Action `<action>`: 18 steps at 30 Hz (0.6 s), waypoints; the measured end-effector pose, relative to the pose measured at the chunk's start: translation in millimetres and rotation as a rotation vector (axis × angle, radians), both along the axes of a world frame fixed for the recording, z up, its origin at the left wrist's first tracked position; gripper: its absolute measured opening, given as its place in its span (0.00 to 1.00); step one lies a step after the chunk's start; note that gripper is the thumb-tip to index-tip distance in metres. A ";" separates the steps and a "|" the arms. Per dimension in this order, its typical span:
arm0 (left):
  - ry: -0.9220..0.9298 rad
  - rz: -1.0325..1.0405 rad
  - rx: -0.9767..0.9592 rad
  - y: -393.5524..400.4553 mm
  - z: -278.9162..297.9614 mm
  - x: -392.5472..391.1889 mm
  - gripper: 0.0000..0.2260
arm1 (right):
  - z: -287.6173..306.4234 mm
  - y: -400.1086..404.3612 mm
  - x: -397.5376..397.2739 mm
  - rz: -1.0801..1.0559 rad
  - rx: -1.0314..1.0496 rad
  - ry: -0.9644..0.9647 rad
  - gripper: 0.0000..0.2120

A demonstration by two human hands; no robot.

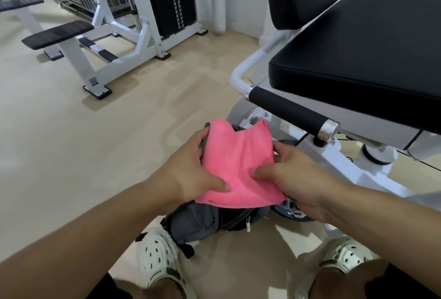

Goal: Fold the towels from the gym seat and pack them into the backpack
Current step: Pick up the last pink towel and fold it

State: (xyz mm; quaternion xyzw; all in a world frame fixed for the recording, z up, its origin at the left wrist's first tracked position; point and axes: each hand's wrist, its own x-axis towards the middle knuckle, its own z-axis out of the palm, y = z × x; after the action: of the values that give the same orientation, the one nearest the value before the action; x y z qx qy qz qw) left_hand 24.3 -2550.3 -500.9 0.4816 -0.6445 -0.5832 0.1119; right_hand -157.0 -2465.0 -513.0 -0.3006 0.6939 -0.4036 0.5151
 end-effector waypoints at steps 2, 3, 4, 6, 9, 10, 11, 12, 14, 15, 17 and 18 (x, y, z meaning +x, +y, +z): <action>-0.033 -0.041 -0.022 4.9 -2.9 -2.0 0.55 | -2.0 -0.1 4.1 0.051 0.005 0.085 0.24; -0.043 -0.060 -0.025 8.0 -3.3 -3.3 0.53 | -3.0 0.2 5.8 0.085 -0.006 0.134 0.24; -0.037 -0.068 -0.018 10.9 -4.0 -4.8 0.52 | -3.3 0.7 7.0 0.122 -0.022 0.184 0.23; 0.033 -0.043 0.044 15.7 -5.7 -7.9 0.47 | -1.0 2.6 9.5 0.193 -0.060 0.237 0.23; 0.185 0.049 0.249 21.4 -2.3 -15.4 0.39 | -0.9 3.6 13.3 0.284 -0.070 0.213 0.26; 0.221 0.066 0.305 23.4 -0.1 -18.2 0.37 | -2.2 2.9 15.3 0.306 -0.059 0.191 0.26; 0.246 0.081 0.345 25.2 1.5 -20.6 0.35 | -3.2 2.4 18.0 0.323 -0.048 0.148 0.28; 0.272 0.096 0.381 27.6 4.3 -23.0 0.32 | -4.1 2.1 20.6 0.331 -0.043 0.093 0.29; 0.317 0.121 0.448 31.3 8.5 -25.8 0.24 | -6.6 0.9 23.5 0.339 -0.038 0.030 0.32; 0.336 0.122 0.475 32.2 8.8 -25.2 0.19 | -6.7 0.8 24.2 0.350 -0.038 0.018 0.33; 0.369 0.067 0.531 32.8 10.2 -22.7 0.14 | -6.4 1.4 23.0 0.360 -0.034 0.045 0.31; 0.374 0.028 0.550 31.6 11.0 -20.2 0.17 | -6.8 1.8 20.9 0.366 -0.040 0.082 0.28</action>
State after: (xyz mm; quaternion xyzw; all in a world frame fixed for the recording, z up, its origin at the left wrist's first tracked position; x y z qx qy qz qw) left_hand 4.1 -2518.7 -489.9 0.3872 -0.4244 -0.8121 0.1022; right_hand -136.2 -2463.2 -519.8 -0.4481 0.6401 -0.3042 0.5450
